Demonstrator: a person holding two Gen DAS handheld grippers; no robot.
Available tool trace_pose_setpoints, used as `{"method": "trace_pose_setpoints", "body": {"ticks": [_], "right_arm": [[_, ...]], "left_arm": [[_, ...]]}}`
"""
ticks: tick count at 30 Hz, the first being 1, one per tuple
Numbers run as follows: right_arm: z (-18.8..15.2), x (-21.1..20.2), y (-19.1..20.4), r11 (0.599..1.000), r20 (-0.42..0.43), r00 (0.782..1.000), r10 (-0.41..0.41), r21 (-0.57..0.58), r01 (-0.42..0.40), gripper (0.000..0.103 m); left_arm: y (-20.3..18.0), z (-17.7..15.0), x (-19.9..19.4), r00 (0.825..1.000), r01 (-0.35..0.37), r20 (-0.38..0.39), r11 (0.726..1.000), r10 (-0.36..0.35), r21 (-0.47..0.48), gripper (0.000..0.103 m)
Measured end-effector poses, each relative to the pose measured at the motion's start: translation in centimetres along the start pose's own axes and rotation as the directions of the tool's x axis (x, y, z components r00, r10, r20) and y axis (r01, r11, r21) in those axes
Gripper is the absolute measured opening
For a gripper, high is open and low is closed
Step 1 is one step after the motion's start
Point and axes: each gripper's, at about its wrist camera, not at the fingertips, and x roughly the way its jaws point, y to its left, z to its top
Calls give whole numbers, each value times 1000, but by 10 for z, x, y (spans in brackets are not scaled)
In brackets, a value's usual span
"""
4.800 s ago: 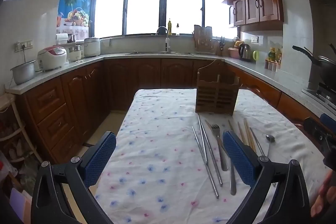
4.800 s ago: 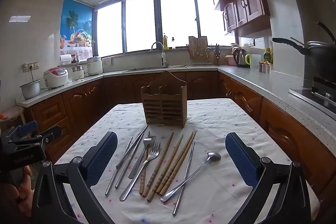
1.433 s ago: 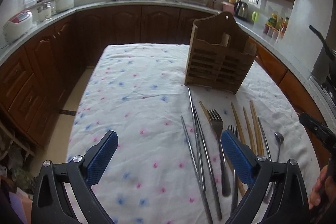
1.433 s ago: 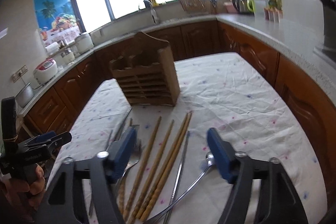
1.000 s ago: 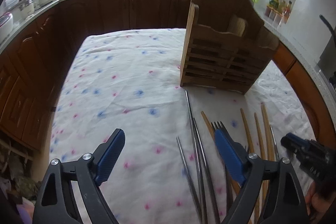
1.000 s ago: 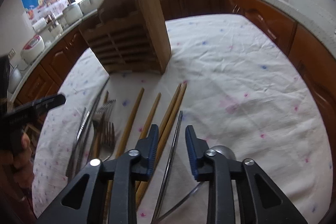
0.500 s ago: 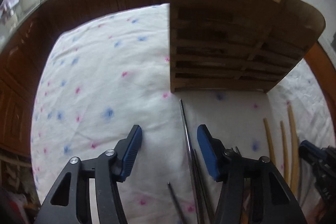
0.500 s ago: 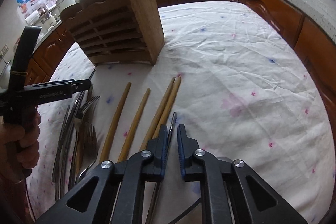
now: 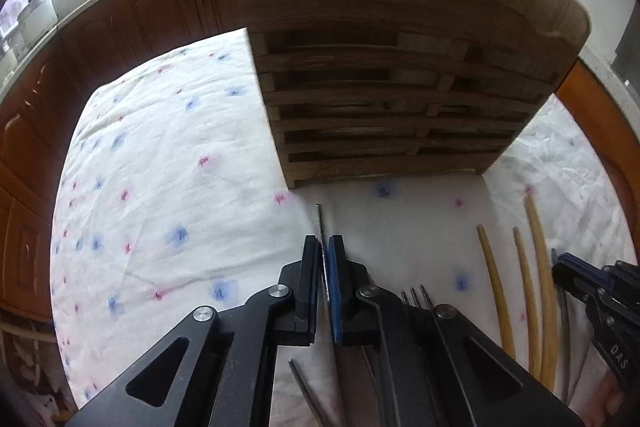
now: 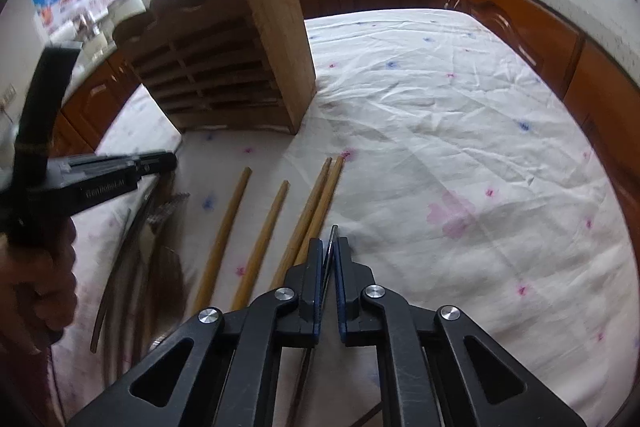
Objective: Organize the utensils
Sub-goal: 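Carry both held chopsticks up and lower them into the wooden holder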
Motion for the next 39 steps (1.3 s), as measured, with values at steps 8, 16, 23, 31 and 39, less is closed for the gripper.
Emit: {"method": "trace_pose_setpoints", "body": {"ticks": [8, 16, 23, 31, 39], "right_arm": [[4, -40, 8, 995, 110, 989, 95, 28, -99, 4], [11, -84, 23, 989, 213, 966, 147, -1, -150, 4], [13, -110, 33, 987, 275, 949, 158, -33, -154, 4], [15, -134, 37, 985, 334, 927, 171, -53, -162, 4], [24, -156, 41, 984, 409, 895, 179, -67, -167, 4]], "left_arm": [[-5, -31, -50, 993, 82, 93, 995, -77, -49, 3], [-9, -63, -115, 965, 160, 221, 984, -139, -81, 3], [6, -94, -170, 944, 183, 292, 980, -153, -79, 3], [19, -113, -212, 922, 208, 349, 975, -168, -78, 3], [34, -120, -251, 893, 218, 420, 973, -165, -82, 3]]}}
